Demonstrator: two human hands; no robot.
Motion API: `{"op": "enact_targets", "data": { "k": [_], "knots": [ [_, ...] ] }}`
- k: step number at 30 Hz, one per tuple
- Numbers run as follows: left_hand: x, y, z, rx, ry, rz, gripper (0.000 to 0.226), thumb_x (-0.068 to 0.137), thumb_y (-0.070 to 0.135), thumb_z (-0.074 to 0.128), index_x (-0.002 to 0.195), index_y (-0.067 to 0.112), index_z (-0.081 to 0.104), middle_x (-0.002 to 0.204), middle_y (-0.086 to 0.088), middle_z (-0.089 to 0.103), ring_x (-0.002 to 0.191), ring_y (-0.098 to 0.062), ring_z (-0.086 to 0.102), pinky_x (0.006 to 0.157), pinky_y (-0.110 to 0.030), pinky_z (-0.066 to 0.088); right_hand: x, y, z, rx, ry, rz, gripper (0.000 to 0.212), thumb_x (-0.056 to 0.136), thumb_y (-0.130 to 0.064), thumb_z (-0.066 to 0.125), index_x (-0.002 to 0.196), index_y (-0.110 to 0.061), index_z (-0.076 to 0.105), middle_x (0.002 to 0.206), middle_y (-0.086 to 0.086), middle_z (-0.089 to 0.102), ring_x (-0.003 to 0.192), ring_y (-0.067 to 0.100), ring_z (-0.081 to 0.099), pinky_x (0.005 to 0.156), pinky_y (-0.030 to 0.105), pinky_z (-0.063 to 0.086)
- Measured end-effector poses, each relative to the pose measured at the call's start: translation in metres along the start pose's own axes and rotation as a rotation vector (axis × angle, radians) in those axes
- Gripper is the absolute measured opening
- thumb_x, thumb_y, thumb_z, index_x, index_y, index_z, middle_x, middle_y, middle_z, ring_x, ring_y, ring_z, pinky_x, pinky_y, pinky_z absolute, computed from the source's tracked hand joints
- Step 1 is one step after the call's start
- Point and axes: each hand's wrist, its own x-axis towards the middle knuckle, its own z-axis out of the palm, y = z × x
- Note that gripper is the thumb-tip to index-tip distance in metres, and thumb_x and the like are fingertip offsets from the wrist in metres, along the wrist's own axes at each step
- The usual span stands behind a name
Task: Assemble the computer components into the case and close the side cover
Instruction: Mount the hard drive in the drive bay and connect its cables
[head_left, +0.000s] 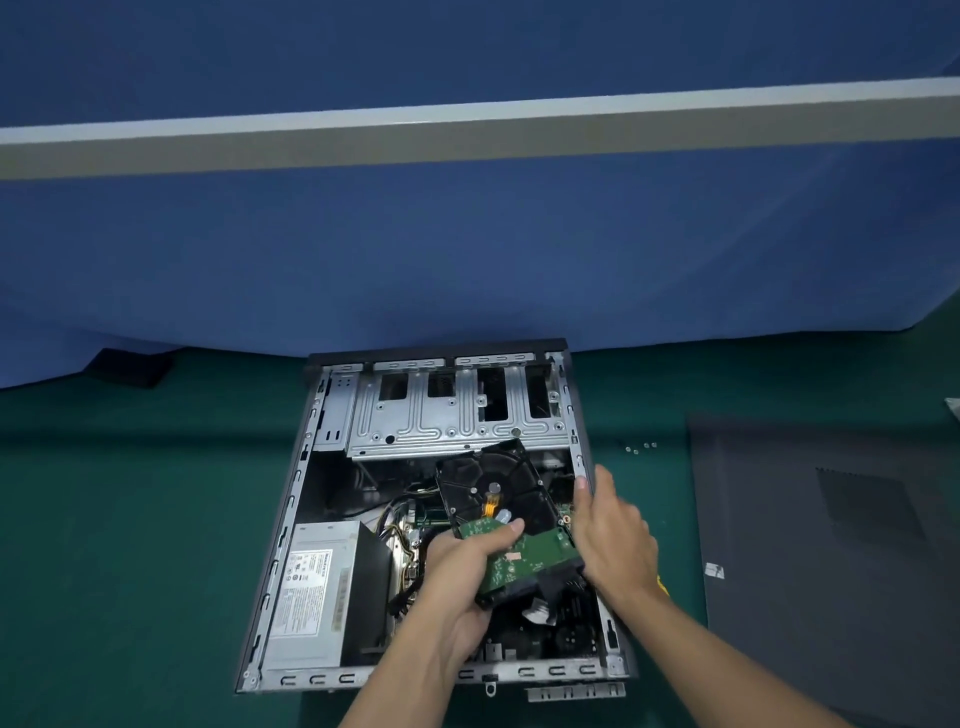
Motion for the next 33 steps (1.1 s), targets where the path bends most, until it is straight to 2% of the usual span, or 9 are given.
{"op": "enact_targets", "data": {
  "k": [4, 10, 15, 20, 25, 27, 29, 31, 33],
  "knots": [
    [0.009, 0.0, -0.005, 0.015, -0.022, -0.084, 0.06, 0.055, 0.001, 0.086, 0.109, -0.002, 0.063, 0.095, -0.022, 0.073, 0.083, -0.037, 0.072, 0.068, -0.042, 0.059, 0.002, 0.002, -0.001, 0.092, -0.018, 0.033, 0.05, 0.099, -0.052, 0.018, 0.142, -0.029, 0.031, 0.128, 0.004, 0.059, 0.114, 0.032, 0.053, 0.092, 0.048, 0.04],
    [0.027, 0.006, 0.005, 0.149, -0.062, -0.033, 0.034, 0.066, -0.009, 0.081, 0.093, 0.002, 0.064, 0.088, -0.019, 0.074, 0.078, -0.033, 0.073, 0.058, -0.035, 0.058, 0.003, 0.001, 0.002, 0.103, -0.02, 0.048, 0.054, 0.099, -0.053, 0.019, 0.144, -0.027, 0.031, 0.136, 0.004, 0.055, 0.121, 0.03, 0.05, 0.096, 0.046, 0.04],
    [0.041, -0.002, 0.008, 0.147, -0.112, -0.085, 0.044, 0.064, -0.007, 0.083, 0.101, 0.003, 0.061, 0.091, -0.019, 0.074, 0.082, -0.034, 0.073, 0.063, -0.039, 0.058, 0.004, 0.002, 0.003, 0.1, -0.015, 0.051, 0.055, 0.098, -0.053, 0.02, 0.145, -0.027, 0.032, 0.137, 0.003, 0.053, 0.122, 0.029, 0.049, 0.097, 0.046, 0.039],
    [0.058, 0.003, 0.008, 0.122, -0.143, -0.101, 0.058, 0.063, -0.004, 0.084, 0.114, 0.001, 0.056, 0.098, -0.021, 0.073, 0.09, -0.036, 0.071, 0.07, -0.044, 0.059, 0.006, 0.001, 0.003, 0.085, -0.005, 0.028, 0.053, 0.099, -0.052, 0.02, 0.141, -0.026, 0.036, 0.13, 0.003, 0.059, 0.116, 0.029, 0.053, 0.092, 0.044, 0.044],
    [0.074, 0.021, 0.012, 0.076, -0.133, -0.105, 0.109, 0.058, 0.001, 0.089, 0.148, 0.008, 0.027, 0.107, -0.02, 0.07, 0.086, -0.03, 0.073, 0.062, -0.037, 0.058, 0.005, 0.0, 0.001, 0.05, -0.006, 0.019, 0.051, 0.099, -0.05, 0.018, 0.14, -0.027, 0.037, 0.125, 0.002, 0.061, 0.111, 0.028, 0.056, 0.09, 0.044, 0.045],
    [0.082, 0.025, 0.012, 0.104, -0.113, -0.087, 0.124, 0.055, 0.006, 0.092, 0.153, 0.017, 0.015, 0.123, -0.019, 0.061, 0.1, -0.026, 0.069, 0.075, -0.046, 0.058, 0.005, 0.0, 0.001, 0.037, 0.0, 0.017, 0.05, 0.099, -0.05, 0.019, 0.139, -0.026, 0.038, 0.124, 0.002, 0.062, 0.109, 0.027, 0.057, 0.089, 0.043, 0.045],
    [0.09, 0.025, 0.009, 0.13, -0.134, -0.087, 0.133, 0.045, 0.013, 0.097, 0.152, 0.019, 0.019, 0.138, -0.018, 0.051, 0.124, -0.032, 0.052, 0.1, -0.058, 0.044, 0.006, -0.001, 0.001, 0.022, -0.001, 0.024, 0.05, 0.099, -0.051, 0.018, 0.138, -0.027, 0.039, 0.121, 0.001, 0.063, 0.107, 0.026, 0.058, 0.088, 0.043, 0.046],
    [0.093, 0.025, 0.008, 0.144, -0.175, -0.099, 0.135, 0.033, 0.019, 0.101, 0.147, 0.017, 0.03, 0.141, -0.017, 0.05, 0.131, -0.035, 0.045, 0.107, -0.061, 0.034, 0.006, -0.001, 0.001, 0.016, -0.001, 0.028, 0.051, 0.098, -0.052, 0.017, 0.138, -0.028, 0.039, 0.121, 0.0, 0.063, 0.106, 0.025, 0.058, 0.087, 0.042, 0.046],
    [0.094, 0.025, 0.009, 0.196, -0.209, -0.102, 0.133, 0.036, 0.023, 0.1, 0.148, 0.017, 0.028, 0.148, -0.014, 0.042, 0.138, -0.035, 0.034, 0.112, -0.062, 0.024, 0.006, -0.001, 0.002, 0.008, -0.001, 0.029, 0.052, 0.098, -0.052, 0.016, 0.138, -0.028, 0.039, 0.12, 0.001, 0.063, 0.106, 0.025, 0.058, 0.088, 0.043, 0.046]
  ]
}}
